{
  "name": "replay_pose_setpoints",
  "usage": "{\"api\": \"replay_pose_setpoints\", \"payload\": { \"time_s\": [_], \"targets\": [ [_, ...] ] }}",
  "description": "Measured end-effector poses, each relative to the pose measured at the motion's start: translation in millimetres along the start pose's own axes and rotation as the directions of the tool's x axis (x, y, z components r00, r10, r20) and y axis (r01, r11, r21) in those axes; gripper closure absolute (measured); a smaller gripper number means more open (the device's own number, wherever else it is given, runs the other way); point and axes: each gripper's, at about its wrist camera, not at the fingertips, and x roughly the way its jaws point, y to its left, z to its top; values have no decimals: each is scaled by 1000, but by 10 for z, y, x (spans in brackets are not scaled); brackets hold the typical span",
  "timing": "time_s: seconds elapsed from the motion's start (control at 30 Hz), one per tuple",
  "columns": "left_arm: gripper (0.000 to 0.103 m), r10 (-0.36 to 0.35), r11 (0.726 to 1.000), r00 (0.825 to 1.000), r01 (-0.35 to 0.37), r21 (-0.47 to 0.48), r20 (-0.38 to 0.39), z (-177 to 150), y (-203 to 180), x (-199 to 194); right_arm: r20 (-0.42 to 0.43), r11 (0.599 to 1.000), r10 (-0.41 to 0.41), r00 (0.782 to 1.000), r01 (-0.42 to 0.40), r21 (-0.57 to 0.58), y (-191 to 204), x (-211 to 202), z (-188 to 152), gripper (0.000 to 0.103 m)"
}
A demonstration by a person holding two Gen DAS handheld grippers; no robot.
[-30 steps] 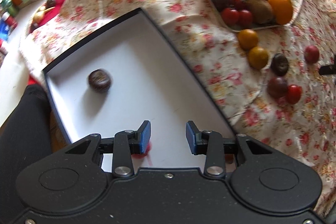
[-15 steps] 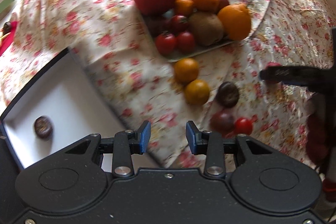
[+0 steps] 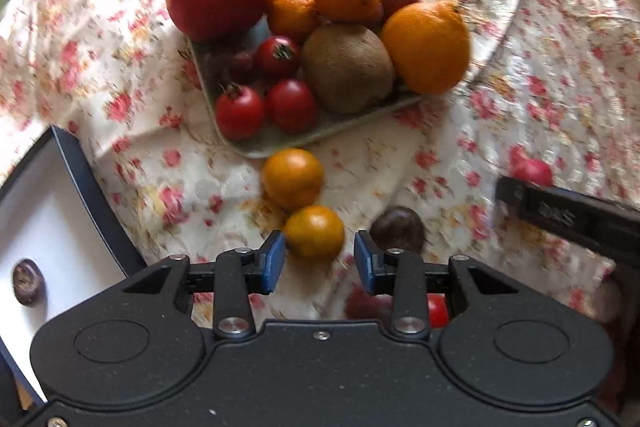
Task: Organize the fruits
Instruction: 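Grasp the large red fruit with the right gripper while the left gripper grasps a small tangerine, then lower the tangerine into the box and open the left gripper while the right gripper carries the red fruit over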
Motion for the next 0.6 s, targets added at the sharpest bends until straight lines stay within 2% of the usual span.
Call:
{"api": "replay_pose_setpoints", "payload": {
  "time_s": [0.13,0.37,0.5,0.6],
  "targets": [
    [57,1,1000,999,-2,-23,-38,-13,20,184,15,1000,4,1000,-4,-1,-23,3,-15,59],
    [56,38,998,999,-39,-47,-22,16,-27,240,43,1000,-16,999,17,-16,17,-22,-65,59],
    [57,51,998,999,-52,-21,-16,-30,-97,201,25,999,7,1000,-8,34,-41,-92,-78,59],
    [57,35,999,999,-35,-10,-33,-128,-69,114,7,996,33,999,-33,78,-107,-174,-112,59]
  ]
}}
